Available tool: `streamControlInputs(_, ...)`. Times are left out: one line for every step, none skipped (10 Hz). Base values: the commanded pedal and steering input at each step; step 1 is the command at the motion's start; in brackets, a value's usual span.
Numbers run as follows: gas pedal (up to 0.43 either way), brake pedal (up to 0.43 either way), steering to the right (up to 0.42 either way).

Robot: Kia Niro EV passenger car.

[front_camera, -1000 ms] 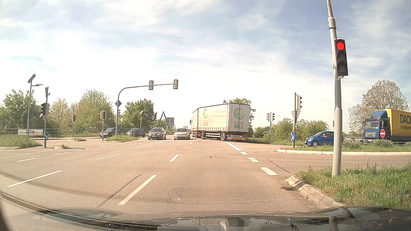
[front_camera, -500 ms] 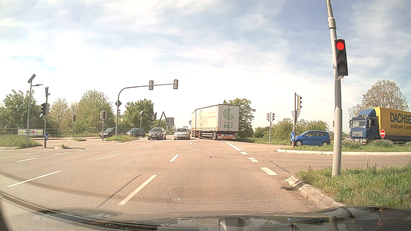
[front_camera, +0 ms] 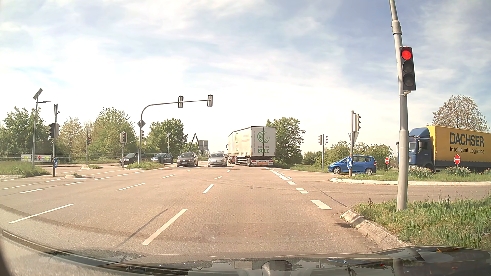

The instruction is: Follow the waypoints while adhering to traffic rules and regulations

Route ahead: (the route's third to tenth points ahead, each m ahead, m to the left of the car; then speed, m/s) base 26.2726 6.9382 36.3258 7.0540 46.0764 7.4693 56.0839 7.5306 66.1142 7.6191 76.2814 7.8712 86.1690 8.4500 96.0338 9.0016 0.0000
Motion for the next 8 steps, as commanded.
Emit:
streamControlInputs(0.000, 0.213, 0.005)
streamControlInputs(0.000, 0.213, 0.005)
streamControlInputs(0.000, 0.213, 0.005)
streamControlInputs(0.000, 0.213, 0.005)
streamControlInputs(0.000, 0.213, 0.005)
streamControlInputs(0.000, 0.213, 0.006)
streamControlInputs(0.000, 0.213, 0.005)
streamControlInputs(0.000, 0.213, 0.005)
